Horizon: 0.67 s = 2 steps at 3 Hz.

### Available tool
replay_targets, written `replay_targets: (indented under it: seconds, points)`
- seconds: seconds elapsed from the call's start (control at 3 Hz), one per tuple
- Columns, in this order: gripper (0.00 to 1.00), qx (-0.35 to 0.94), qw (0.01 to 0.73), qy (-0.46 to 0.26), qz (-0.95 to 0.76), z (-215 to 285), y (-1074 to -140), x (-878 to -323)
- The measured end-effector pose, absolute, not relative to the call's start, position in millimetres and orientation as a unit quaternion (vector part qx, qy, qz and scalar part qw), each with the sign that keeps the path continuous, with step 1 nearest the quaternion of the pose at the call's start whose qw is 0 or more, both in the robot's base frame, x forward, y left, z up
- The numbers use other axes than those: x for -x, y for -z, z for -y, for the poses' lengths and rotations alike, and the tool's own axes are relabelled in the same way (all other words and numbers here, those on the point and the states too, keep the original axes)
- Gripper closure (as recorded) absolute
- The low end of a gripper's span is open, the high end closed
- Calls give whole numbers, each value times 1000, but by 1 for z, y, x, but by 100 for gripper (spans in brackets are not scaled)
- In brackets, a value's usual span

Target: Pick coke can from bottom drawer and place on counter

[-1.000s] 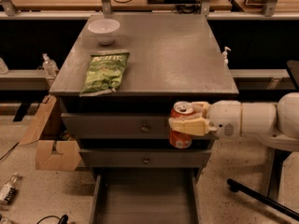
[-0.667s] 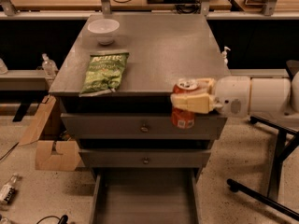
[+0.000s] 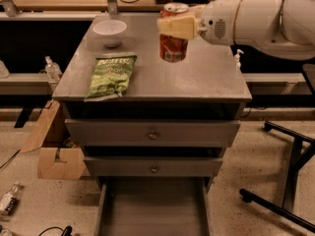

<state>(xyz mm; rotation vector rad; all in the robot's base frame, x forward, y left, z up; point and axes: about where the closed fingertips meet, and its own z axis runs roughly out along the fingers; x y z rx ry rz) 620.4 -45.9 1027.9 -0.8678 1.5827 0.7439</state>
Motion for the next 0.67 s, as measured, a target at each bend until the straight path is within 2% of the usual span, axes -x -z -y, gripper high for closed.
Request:
replay_targets:
  seconds: [0.67]
  points:
    - [100, 382, 601, -286, -641, 3, -1034, -731]
